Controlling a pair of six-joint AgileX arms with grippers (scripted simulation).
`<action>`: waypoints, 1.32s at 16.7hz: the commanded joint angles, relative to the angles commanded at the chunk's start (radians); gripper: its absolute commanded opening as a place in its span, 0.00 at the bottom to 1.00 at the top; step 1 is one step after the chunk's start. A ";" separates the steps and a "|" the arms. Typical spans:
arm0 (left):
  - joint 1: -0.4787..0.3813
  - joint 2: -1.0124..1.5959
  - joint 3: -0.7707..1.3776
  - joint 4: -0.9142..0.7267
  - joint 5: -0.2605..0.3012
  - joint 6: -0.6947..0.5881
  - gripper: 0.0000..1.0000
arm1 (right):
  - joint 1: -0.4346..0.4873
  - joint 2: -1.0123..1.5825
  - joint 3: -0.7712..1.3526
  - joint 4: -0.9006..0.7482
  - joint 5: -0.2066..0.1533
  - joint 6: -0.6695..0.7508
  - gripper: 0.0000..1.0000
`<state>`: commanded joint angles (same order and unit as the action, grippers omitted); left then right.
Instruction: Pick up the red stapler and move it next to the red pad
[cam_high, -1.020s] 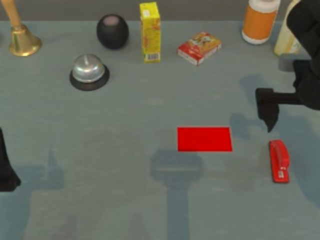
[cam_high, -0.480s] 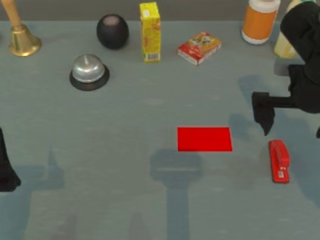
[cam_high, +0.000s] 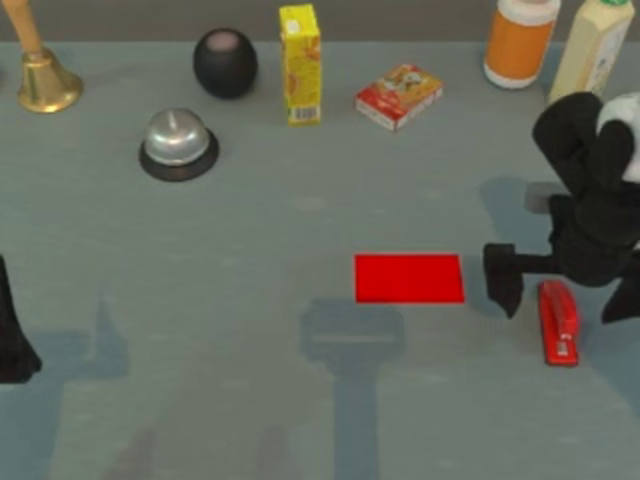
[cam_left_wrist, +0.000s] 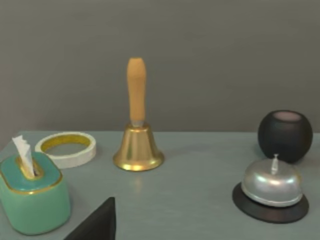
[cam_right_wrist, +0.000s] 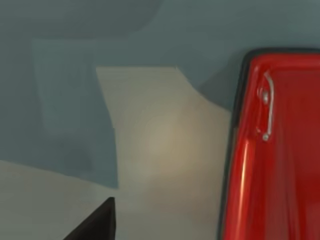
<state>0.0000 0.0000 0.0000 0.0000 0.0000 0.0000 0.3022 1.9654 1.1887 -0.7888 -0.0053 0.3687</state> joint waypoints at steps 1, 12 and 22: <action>0.000 0.000 0.000 0.000 0.000 0.000 1.00 | 0.000 0.006 -0.009 0.013 0.000 0.001 1.00; 0.000 0.000 0.000 0.000 0.000 0.000 1.00 | 0.001 0.007 -0.010 0.015 0.000 0.001 0.47; 0.000 0.000 0.000 0.000 0.000 0.000 1.00 | 0.001 0.007 -0.010 0.015 0.000 0.001 0.00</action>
<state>0.0000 0.0000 0.0000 0.0000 0.0000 0.0000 0.3028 1.9723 1.1785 -0.7741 -0.0052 0.3693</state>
